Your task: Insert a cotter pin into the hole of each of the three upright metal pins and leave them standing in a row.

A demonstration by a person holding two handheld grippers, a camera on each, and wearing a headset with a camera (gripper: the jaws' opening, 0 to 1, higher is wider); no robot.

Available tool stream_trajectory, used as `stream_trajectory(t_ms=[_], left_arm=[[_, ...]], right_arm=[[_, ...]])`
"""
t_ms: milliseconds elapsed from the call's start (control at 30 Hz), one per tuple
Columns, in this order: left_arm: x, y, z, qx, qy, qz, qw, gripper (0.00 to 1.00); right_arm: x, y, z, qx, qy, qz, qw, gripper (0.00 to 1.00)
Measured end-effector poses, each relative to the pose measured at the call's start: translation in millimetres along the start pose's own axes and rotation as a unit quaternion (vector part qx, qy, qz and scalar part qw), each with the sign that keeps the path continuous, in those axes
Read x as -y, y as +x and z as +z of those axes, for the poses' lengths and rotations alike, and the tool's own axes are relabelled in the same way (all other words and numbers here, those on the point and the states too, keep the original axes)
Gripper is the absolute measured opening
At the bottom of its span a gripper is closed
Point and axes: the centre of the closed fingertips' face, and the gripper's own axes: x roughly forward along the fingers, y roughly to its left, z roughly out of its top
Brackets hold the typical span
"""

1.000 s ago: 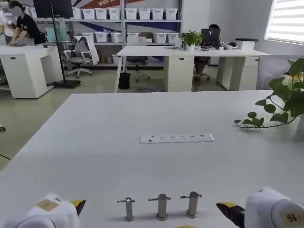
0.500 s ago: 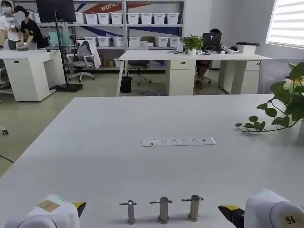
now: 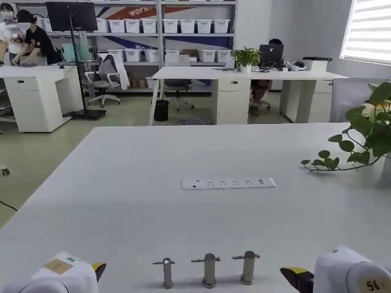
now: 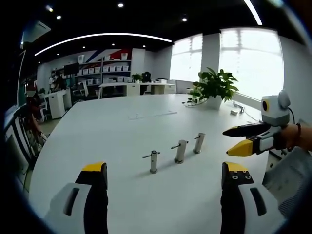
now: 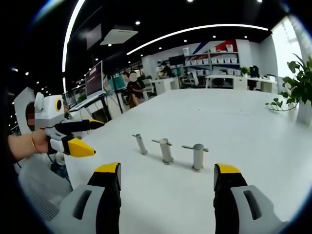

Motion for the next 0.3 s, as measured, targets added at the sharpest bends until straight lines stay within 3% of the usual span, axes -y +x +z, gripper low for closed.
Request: stream_trajectory(t_ms=[300], left_arm=[[0.9,-0.9,0.4,0.000,0.000,0.001,1.0000,0.95]], right_arm=[[2.0,-1.7,1.2,0.003,0.001,-0.003,1.0000,0.74]])
